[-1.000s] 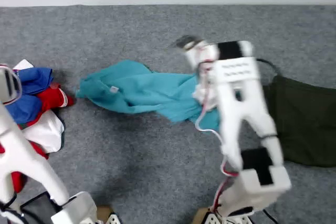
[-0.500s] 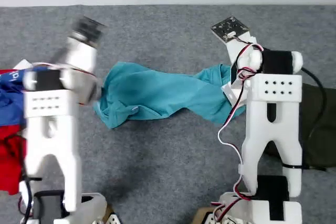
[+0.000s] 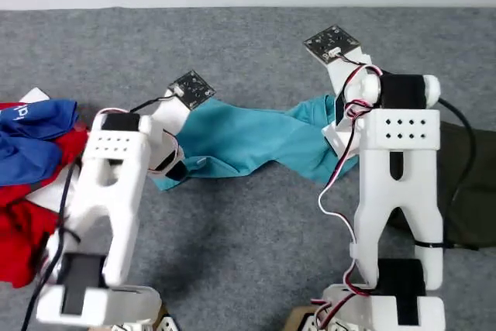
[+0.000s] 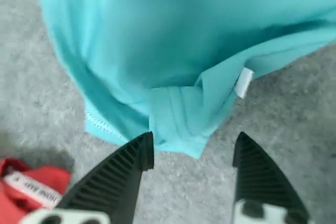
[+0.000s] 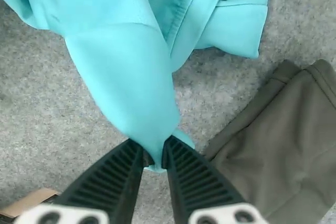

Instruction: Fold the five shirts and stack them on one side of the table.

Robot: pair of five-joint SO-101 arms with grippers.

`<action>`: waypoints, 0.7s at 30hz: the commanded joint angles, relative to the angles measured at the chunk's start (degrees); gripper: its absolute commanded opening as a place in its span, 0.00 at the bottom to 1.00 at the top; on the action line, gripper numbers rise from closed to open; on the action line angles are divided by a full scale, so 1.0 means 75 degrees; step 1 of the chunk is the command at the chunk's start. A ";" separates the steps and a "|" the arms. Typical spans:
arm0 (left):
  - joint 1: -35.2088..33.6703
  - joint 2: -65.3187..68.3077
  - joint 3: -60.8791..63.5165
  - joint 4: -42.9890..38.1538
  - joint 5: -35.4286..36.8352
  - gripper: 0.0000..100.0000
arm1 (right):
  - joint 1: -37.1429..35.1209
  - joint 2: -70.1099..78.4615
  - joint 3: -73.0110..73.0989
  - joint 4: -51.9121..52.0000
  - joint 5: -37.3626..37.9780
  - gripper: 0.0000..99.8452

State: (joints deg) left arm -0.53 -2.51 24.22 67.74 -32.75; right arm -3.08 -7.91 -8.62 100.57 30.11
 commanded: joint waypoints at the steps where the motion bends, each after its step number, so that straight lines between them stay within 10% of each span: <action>1: -0.0035 0.0516 -0.0639 -0.0152 -0.0117 0.25 | -0.0029 -0.0393 -0.0035 0.0322 0.0012 0.01; 11: -0.0059 0.1114 -0.1178 0.0059 -0.0504 0.00 | 0.0018 -0.0428 -0.0035 0.0334 0.0012 0.01; 21: -0.0141 -0.1219 -0.2995 0.1840 -0.0481 0.00 | 0.0029 -0.1834 -0.0094 0.0311 0.0047 0.01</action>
State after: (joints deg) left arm -1.14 -4.00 6.46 79.34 -36.09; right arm -3.08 -16.53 -8.62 100.57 30.11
